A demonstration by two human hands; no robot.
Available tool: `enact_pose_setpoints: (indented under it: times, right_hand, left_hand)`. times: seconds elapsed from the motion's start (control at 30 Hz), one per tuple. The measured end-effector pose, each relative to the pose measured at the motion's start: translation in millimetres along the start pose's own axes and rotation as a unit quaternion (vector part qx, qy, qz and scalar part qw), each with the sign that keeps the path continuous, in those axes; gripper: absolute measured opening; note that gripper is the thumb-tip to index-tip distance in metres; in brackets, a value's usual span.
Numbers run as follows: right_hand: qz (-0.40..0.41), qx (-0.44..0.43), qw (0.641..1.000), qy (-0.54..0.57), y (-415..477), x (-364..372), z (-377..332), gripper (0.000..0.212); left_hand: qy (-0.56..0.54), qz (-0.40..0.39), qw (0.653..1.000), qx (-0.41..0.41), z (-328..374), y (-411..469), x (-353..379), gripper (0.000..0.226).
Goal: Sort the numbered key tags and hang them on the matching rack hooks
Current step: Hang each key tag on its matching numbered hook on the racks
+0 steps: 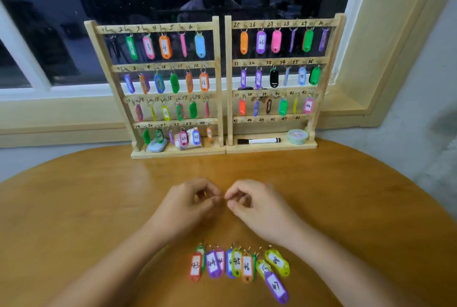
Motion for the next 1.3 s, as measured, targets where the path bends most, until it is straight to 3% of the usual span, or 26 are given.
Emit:
enact_pose_setpoints:
  times: [0.13, 0.57, 0.9, 1.1, 1.3]
  right_hand:
    - [-0.057, -0.005, 0.998, -0.009, -10.0, 32.6, -9.0, 0.007]
    - [-0.191, -0.045, 0.975, -0.107, -14.9, 80.0, -22.2, 0.015]
    - [-0.153, -0.012, 0.985, -0.08, -7.3, 80.7, -21.9, 0.011]
    - [-0.093, 0.042, 0.995, -0.022, 1.2, 72.8, -15.4, 0.01]
    - [-0.08, 0.054, 0.995, 0.017, 6.0, 62.9, -12.1, 0.008]
  left_hand:
    - [-0.033, -0.009, 0.999, -0.043, -21.9, -34.5, 0.3, 0.008]
    - [-0.038, -0.042, 0.996, -0.069, -45.5, -61.4, -8.1, 0.02]
    - [-0.036, -0.048, 0.997, -0.058, -44.7, -62.6, -9.2, 0.016]
    - [-0.125, -0.058, 0.988, -0.074, -36.2, -65.5, -7.1, 0.012]
    - [-0.178, 0.012, 0.977, -0.12, -45.9, -64.5, -8.4, 0.014]
Point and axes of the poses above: each hand's wrist, its own y-axis towards the middle knuckle, its own x-axis out of the palm, z = x × y, the point moved 5 cm from there along y, towards the middle knuckle, and after that the axes turned 7 degrees about z, right-handed, at the moved point
